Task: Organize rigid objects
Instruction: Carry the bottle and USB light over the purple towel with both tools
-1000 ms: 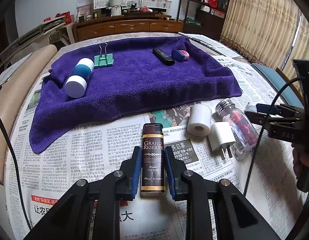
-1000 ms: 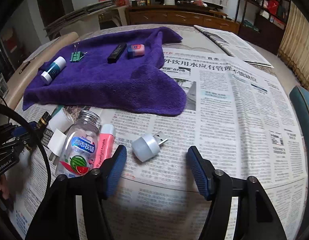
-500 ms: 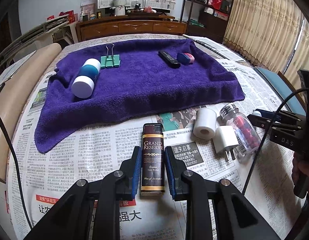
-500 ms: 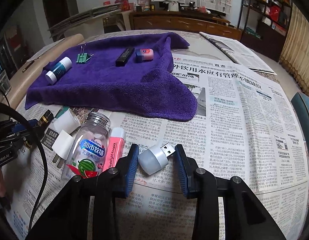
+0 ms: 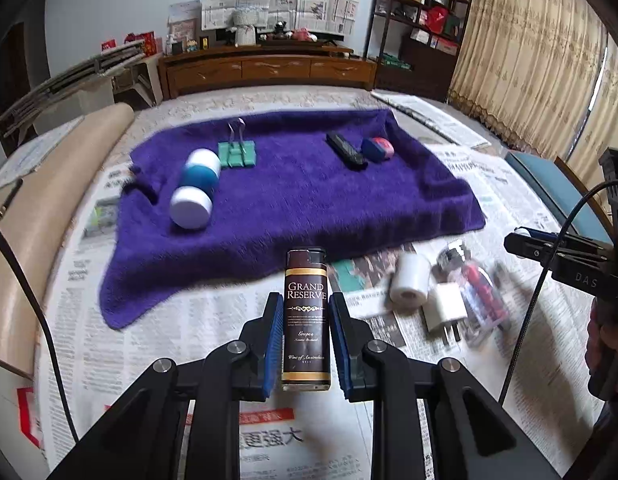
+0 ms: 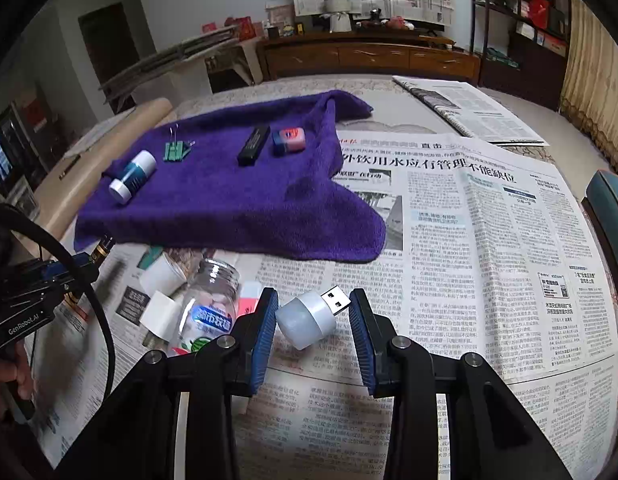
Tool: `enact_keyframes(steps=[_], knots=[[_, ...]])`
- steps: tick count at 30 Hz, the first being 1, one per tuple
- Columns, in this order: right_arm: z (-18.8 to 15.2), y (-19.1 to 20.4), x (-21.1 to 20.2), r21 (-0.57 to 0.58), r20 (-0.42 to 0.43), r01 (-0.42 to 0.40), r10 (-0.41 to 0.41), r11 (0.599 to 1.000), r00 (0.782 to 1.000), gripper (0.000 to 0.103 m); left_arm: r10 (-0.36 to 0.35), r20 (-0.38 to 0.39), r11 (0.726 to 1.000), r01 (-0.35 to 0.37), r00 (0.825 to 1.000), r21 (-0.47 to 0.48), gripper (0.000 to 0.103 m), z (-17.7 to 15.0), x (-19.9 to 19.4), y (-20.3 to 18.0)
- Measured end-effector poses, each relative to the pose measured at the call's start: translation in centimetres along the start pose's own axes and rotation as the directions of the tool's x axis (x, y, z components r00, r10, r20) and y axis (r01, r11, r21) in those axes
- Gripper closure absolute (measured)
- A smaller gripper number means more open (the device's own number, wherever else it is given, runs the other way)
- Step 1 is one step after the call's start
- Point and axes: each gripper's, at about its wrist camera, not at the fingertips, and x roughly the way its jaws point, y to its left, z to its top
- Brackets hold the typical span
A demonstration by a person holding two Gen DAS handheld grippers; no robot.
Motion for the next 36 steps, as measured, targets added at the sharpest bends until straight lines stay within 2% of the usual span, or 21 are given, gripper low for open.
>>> enact_keyframes(steps=[7,15,20,28,36], knots=[[2.3,-0.4,-0.4,0.042,0.032,-0.051,0.049,0.998,0.998,0.066,0.016,0.045,1.000,-0.015,0.999,-0.015,0.080,2.8,-1.3,1.4],[7.6,1.1,-0.6,-0.032,0.079,-0.034,0.036,0.999,0.996,0.066,0.027,0.094,1.000,-0.026,0.995,-0.018,0.080,7.3,-2.2,2.3],[10.8,2.6,0.2,-0.085,0.088,-0.023,0.031,0.996,0.996,0.066,0.014,0.092,0.999,-0.010,0.996,-0.040,0.080,9.6,-0.4,3.3],[13.2,3.6,4.3,-0.100,0.012,-0.038,0.039,0.994,0.999,0.066,0.004,0.029,1.000,-0.003,1.000,-0.029,0.080,10.8,4.5,3.5],[12.7,4.1,8.7,-0.140,-0.075,-0.017,0.006,0.990,0.997,0.066,0.012,-0.009,1.000,-0.012,1.000,0.001,0.080,10.8,7.9,3.3]])
